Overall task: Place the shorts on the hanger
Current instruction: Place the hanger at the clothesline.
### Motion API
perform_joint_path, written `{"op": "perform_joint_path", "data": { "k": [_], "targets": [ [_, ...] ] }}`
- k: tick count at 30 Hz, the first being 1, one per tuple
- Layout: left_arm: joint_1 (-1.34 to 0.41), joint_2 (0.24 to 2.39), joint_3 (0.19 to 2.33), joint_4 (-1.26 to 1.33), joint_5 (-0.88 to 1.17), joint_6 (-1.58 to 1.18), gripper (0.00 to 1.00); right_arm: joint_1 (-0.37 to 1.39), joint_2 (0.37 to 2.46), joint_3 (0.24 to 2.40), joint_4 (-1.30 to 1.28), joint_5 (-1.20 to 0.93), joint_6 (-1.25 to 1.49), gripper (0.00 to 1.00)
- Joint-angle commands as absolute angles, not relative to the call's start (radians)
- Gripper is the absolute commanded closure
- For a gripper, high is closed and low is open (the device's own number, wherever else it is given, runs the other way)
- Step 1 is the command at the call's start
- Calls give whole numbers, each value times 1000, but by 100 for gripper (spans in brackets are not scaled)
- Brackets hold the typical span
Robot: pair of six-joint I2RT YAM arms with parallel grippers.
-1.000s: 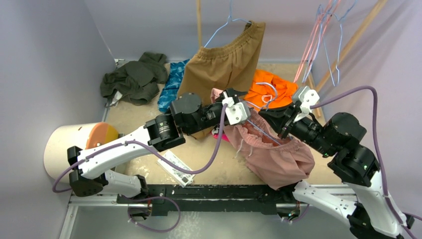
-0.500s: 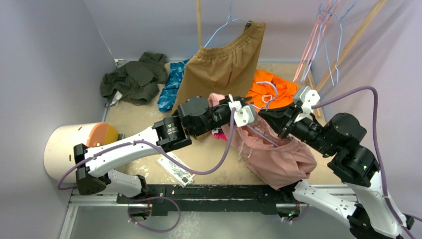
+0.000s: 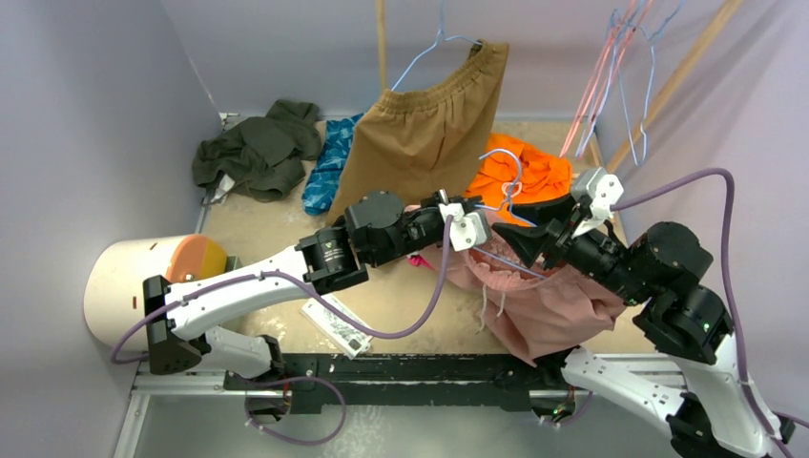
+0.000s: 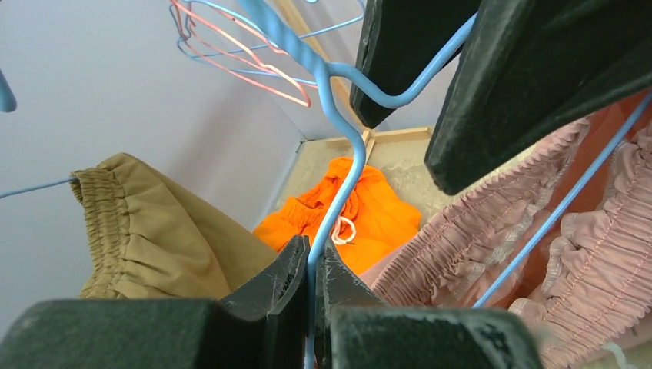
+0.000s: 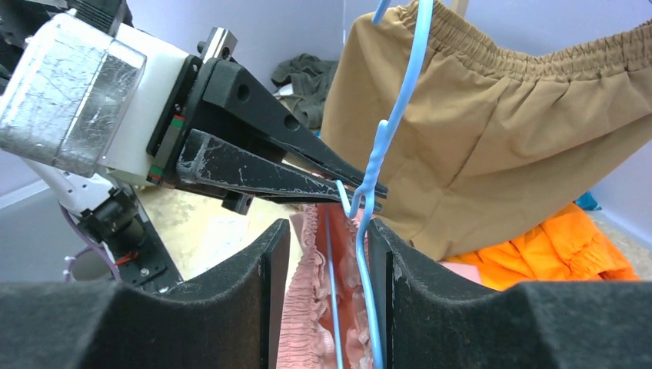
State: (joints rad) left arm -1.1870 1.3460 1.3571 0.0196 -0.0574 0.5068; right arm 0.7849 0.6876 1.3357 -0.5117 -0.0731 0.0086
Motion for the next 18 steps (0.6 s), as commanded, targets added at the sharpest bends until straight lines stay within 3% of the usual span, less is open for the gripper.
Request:
{"op": "perform_joint_path", "data": {
  "k": [1, 9, 18],
  "targets": [
    [-1184, 1293, 1355, 151, -55, 463, 100, 788, 673, 1357, -441, -82, 60, 55],
    [-1184, 1292, 1351, 150, -35, 460, 100, 788, 681, 1344, -387, -40, 84, 72],
    [-1184, 1284, 1340, 153, -11, 459, 100, 788, 705, 1318, -316, -81, 101, 73]
  ]
}}
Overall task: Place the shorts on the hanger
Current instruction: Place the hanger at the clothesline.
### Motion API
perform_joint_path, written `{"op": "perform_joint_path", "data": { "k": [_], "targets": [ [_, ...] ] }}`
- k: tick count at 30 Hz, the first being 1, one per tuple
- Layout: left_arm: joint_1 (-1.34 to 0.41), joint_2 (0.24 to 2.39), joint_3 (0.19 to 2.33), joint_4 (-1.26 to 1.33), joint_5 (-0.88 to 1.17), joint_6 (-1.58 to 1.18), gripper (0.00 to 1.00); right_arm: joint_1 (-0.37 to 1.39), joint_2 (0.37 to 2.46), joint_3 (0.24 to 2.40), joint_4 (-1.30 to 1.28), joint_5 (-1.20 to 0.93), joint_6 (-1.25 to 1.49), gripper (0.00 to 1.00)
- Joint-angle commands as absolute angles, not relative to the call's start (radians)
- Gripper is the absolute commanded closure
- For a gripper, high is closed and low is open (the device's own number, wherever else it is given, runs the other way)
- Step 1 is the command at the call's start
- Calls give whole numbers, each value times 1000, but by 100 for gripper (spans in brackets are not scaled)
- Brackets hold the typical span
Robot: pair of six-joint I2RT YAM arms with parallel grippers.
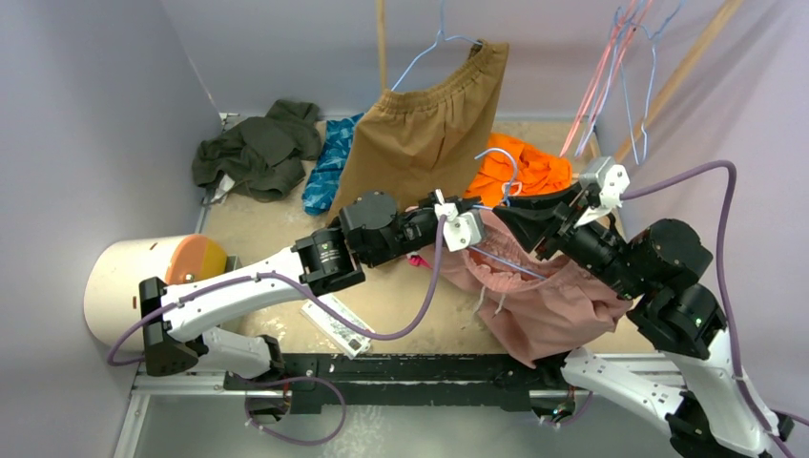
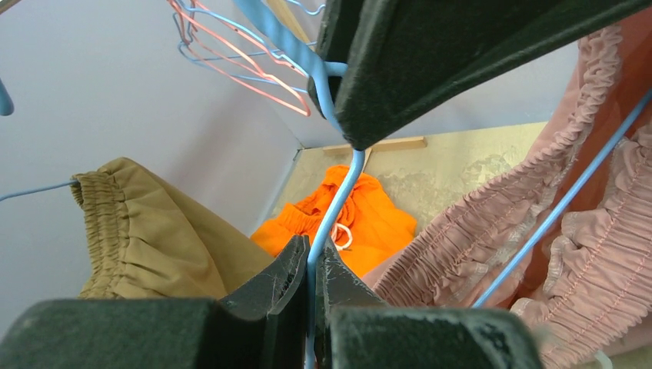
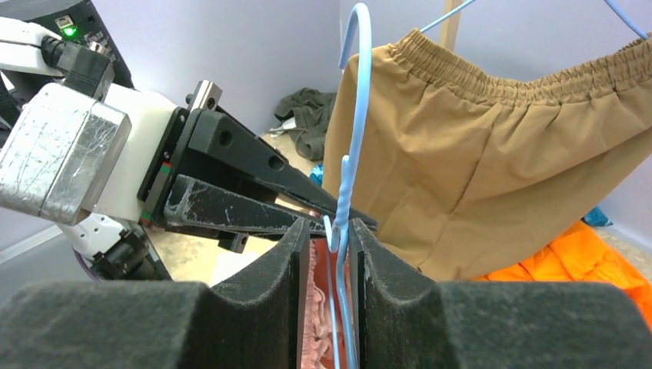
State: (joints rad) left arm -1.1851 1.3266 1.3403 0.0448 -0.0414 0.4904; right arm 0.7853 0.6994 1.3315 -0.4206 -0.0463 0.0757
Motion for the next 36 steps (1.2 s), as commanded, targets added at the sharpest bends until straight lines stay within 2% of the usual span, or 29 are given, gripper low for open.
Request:
{"op": "perform_joint_path", "data": {
  "k": [1, 6, 8, 10, 13, 14, 21, 28, 30, 34, 36],
  "targets": [
    [-1184, 1284, 1339, 154, -12, 459, 100, 788, 704, 1313, -303, -90, 105, 75],
    [-1184, 1282, 1335, 153, -14, 459, 100, 788, 720, 1314, -306, -115, 104, 94],
    [-1184, 1278, 1336, 154, -16, 459, 100, 788, 724, 1321, -323, -112, 96, 96],
    [-1184, 1276, 1334, 155, -20, 462, 100, 788, 725, 1328, -342, -105, 86, 91],
    [-1184, 1271, 1333, 155, -22, 467, 100, 788, 728, 1338, -379, -81, 75, 77],
    [-1183, 1270, 1333, 155, -22, 469, 100, 788, 729, 1342, -391, -75, 71, 77],
    [-1183, 1273, 1338, 161, -19, 471, 100, 788, 742, 1344, -421, -87, 69, 87],
    [-1184, 1274, 1348, 166, -12, 469, 100, 788, 769, 1356, -455, -69, 68, 74],
    [-1184, 1271, 1346, 165, -12, 469, 100, 788, 767, 1356, -465, -61, 62, 74],
    [-1184, 1265, 1341, 168, -14, 472, 100, 788, 762, 1355, -468, -64, 58, 89],
    [-1184, 1260, 1334, 176, -15, 471, 100, 788, 763, 1355, -476, -62, 55, 90]
  ]
}}
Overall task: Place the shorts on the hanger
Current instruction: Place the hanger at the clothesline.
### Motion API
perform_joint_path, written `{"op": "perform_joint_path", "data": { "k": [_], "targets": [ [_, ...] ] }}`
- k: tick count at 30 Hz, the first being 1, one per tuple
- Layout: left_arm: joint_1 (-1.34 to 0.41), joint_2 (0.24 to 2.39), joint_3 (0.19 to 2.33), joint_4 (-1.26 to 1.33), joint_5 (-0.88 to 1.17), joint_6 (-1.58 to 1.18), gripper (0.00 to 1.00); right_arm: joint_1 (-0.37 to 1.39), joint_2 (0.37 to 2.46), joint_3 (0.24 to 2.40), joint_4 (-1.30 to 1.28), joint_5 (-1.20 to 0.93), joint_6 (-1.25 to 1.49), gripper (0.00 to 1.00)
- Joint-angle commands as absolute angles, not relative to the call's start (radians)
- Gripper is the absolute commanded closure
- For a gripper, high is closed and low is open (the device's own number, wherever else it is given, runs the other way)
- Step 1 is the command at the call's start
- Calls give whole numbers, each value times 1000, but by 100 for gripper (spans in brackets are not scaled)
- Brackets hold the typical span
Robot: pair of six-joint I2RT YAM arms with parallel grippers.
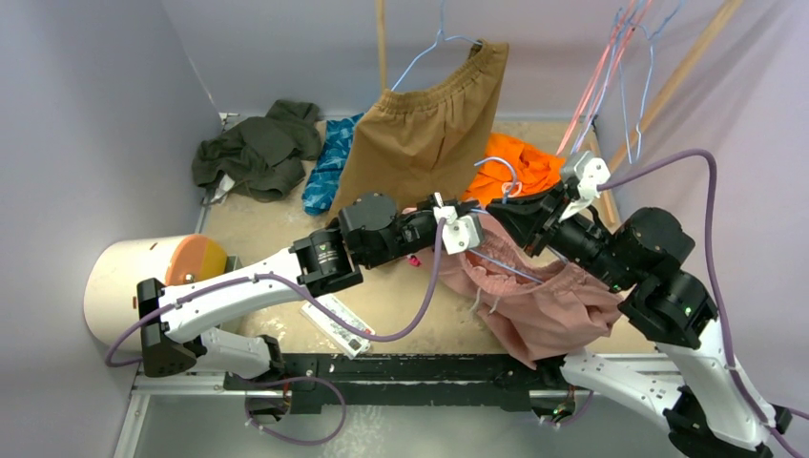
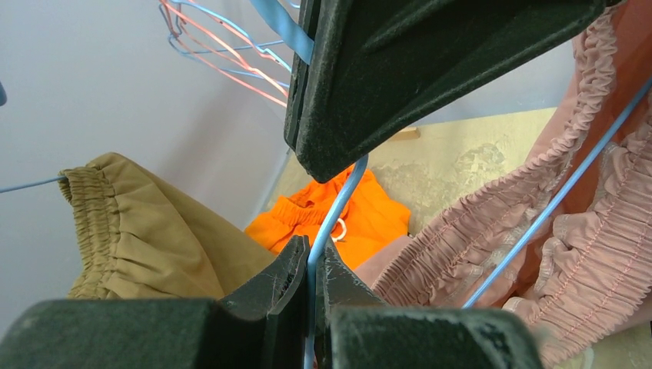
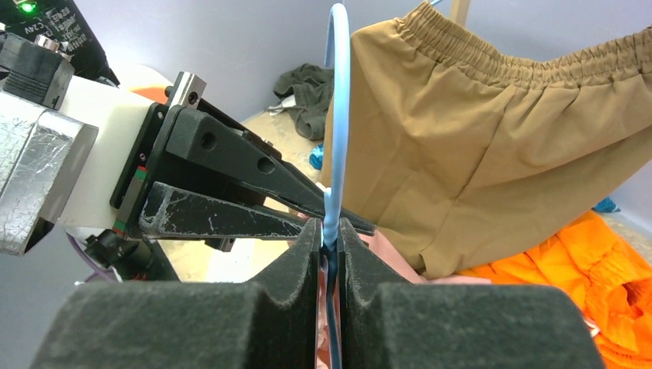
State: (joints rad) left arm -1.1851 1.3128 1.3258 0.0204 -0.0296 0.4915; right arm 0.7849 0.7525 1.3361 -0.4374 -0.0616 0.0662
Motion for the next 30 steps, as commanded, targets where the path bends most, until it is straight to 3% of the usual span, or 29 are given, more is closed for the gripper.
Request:
{"op": "perform_joint_path", "data": {
  "k": [1, 5, 9, 13, 17, 24, 26, 30],
  "targets": [
    [-1184, 1259, 1330, 183, -16, 471, 100, 788, 764, 1355, -480, -57, 53, 86],
    [-1184, 1244, 1317, 201, -4, 469, 100, 788, 762, 1351, -506, -41, 48, 72],
    [-1184, 1233, 1313, 196, 31, 472, 100, 788, 746, 1342, -523, -17, 44, 70],
    [-1184, 1222, 1306, 186, 60, 475, 100, 788, 738, 1351, -539, -14, 39, 75],
    [-1184, 1208, 1300, 171, 84, 476, 100, 788, 738, 1364, -554, 0, 38, 62],
    [-1184, 1195, 1294, 143, 120, 476, 100, 788, 738, 1364, -548, -28, 47, 57],
    [-1184, 1192, 1294, 137, 131, 476, 100, 788, 739, 1366, -545, -43, 49, 60],
    [-1184, 1178, 1294, 116, 153, 476, 100, 788, 745, 1383, -557, -98, 42, 85]
  ]
}}
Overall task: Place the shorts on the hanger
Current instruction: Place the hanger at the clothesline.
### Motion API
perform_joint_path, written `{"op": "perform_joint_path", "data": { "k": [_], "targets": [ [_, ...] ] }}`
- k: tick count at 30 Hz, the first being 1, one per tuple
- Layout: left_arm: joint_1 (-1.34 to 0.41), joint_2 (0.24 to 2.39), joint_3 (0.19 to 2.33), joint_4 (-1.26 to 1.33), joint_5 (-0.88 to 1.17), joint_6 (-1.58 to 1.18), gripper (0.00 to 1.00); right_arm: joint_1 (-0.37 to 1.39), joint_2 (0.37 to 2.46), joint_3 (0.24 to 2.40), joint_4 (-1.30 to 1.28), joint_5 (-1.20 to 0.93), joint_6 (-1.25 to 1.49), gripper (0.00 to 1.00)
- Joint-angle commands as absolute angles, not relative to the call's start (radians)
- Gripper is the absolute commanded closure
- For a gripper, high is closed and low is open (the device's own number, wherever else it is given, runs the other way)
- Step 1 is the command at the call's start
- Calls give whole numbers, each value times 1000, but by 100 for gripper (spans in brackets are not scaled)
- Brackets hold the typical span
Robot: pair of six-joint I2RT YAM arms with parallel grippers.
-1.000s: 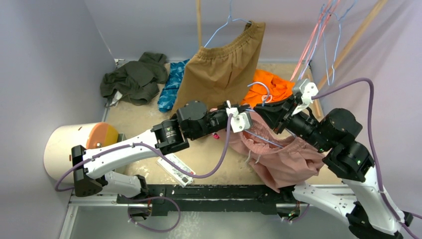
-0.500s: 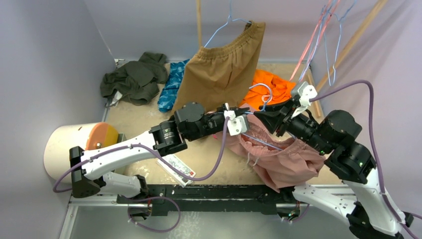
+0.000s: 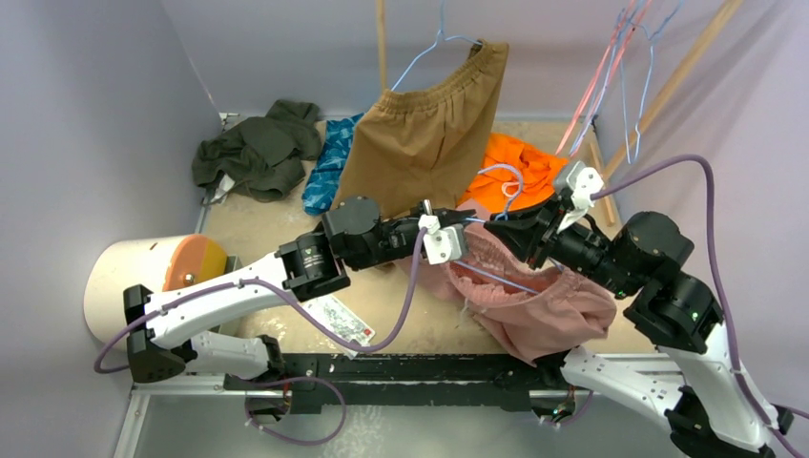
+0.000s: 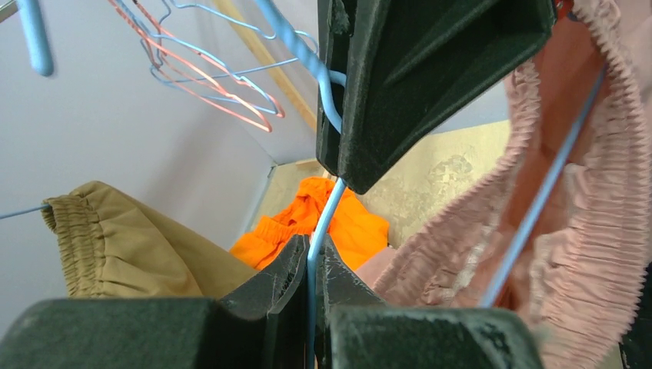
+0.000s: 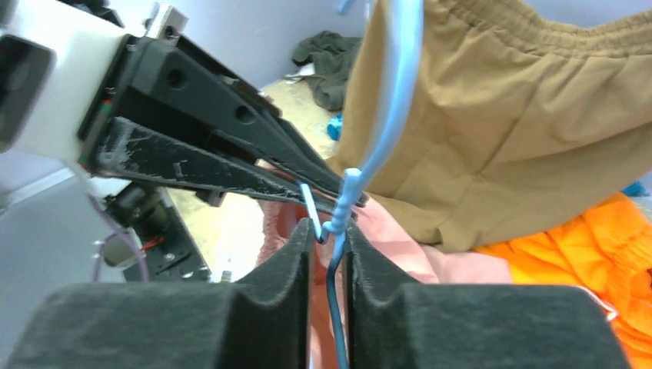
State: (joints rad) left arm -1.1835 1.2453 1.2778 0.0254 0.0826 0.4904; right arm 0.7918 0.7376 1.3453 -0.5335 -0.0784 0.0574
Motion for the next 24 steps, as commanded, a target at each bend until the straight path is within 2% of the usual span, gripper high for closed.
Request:
{"op": "perform_joint_path", "data": {
  "k": [1, 5, 9, 12, 13, 14, 16, 20, 24],
  "targets": [
    [-1184, 1174, 1294, 109, 158, 476, 100, 788, 745, 1390, -561, -109, 41, 91],
    [-1184, 1158, 1290, 81, 167, 477, 100, 788, 745, 1408, -560, -144, 45, 100],
    [-1184, 1151, 1275, 105, 153, 470, 100, 788, 762, 1417, -555, -162, 52, 100],
    [-1184, 1154, 1270, 125, 102, 459, 100, 788, 747, 1402, -514, -96, 64, 100],
    [-1184, 1154, 1270, 118, 82, 461, 83, 788, 738, 1401, -494, -22, 68, 100],
    [-1184, 1153, 1268, 108, 51, 465, 70, 788, 737, 1406, -495, 32, 68, 100],
    [-1184, 1138, 1253, 98, 2, 471, 55, 788, 749, 1427, -512, 161, 58, 100],
    [-1183, 1071, 1181, 92, -91, 504, 39, 788, 808, 1468, -561, 419, 59, 100],
    [-1184, 973, 1112, 56, -163, 504, 33, 788, 860, 1479, -631, 568, 119, 100]
  ]
}}
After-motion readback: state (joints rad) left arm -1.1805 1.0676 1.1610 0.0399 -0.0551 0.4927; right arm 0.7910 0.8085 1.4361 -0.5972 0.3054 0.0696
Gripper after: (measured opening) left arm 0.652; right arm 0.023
